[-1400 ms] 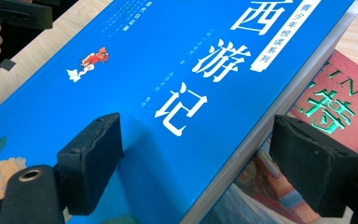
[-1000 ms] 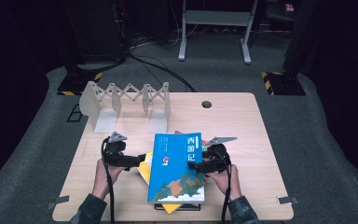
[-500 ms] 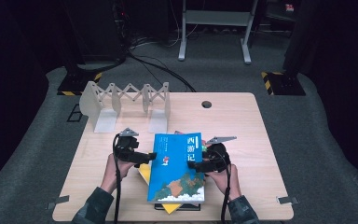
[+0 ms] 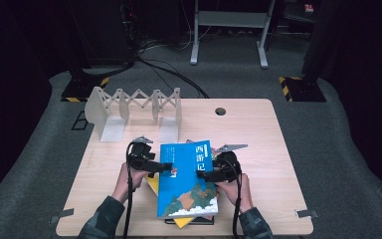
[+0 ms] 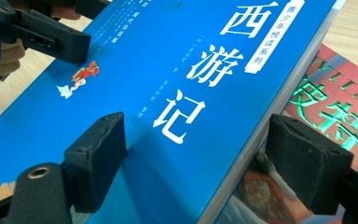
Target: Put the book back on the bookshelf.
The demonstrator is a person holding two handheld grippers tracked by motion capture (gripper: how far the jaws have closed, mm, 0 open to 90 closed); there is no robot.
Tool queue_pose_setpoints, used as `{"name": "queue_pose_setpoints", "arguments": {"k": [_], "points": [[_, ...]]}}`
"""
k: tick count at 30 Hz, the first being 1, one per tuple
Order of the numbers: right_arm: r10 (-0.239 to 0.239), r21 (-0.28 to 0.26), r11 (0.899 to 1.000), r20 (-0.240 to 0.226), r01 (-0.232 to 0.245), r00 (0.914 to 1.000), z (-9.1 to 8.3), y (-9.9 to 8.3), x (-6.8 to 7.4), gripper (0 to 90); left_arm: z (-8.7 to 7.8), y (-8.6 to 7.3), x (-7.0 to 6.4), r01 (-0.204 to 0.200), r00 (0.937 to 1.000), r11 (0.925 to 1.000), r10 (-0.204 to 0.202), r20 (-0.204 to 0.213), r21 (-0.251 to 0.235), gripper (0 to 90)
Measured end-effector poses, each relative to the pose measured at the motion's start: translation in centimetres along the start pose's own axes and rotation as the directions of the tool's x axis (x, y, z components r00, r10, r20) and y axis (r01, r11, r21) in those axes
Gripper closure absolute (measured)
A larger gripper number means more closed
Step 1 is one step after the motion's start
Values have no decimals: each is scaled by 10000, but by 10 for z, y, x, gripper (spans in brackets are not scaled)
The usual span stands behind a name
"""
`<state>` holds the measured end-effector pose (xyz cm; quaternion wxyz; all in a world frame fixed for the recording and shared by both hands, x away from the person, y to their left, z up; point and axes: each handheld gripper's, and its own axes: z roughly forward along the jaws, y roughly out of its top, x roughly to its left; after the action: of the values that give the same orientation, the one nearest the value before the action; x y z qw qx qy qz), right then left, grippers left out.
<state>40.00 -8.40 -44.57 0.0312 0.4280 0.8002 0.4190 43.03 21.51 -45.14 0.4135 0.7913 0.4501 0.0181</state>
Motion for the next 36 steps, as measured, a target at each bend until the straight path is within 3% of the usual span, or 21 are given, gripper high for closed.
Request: {"name": "queue_pose_setpoints", "arguments": {"k": [9, 17, 24, 27, 30, 33, 36], "points": [[-50, -122, 9999, 38, 50, 10000, 5, 2, 4, 200, 5, 5, -2, -134, 9999, 9995, 136, -68, 276, 24], [-44, -130, 9999, 99, 46, 9999, 9, 4, 8, 200, 5, 4, 4, 350, 9993, 9993, -348, -95, 157, 0], [247, -266, 9994, 139, -243, 9996, 19, 10, 13, 200, 2, 6, 13, 429, 9988, 9991, -428, -239, 43, 3], [122, -247, 9996, 106, -119, 9999, 20, 11, 12, 201, 0, 6, 17, 508, 9983, 9987, -509, -270, -44, 30], [72, -130, 9999, -91, -73, 9999, 18, 10, 9, 213, -1, 5, 20, 754, 9971, 9971, -754, -133, -66, 42], [131, 338, 9994, -486, -115, 9987, 12, 10, 6, 224, -2, 5, 28, 941, 9955, 9955, -941, -53, 67, 25], [-43, 367, 9993, -337, 55, 9994, 13, 10, 10, 209, 2, 6, 30, 1061, 9941, 9942, -1065, 183, 182, 13]]}}
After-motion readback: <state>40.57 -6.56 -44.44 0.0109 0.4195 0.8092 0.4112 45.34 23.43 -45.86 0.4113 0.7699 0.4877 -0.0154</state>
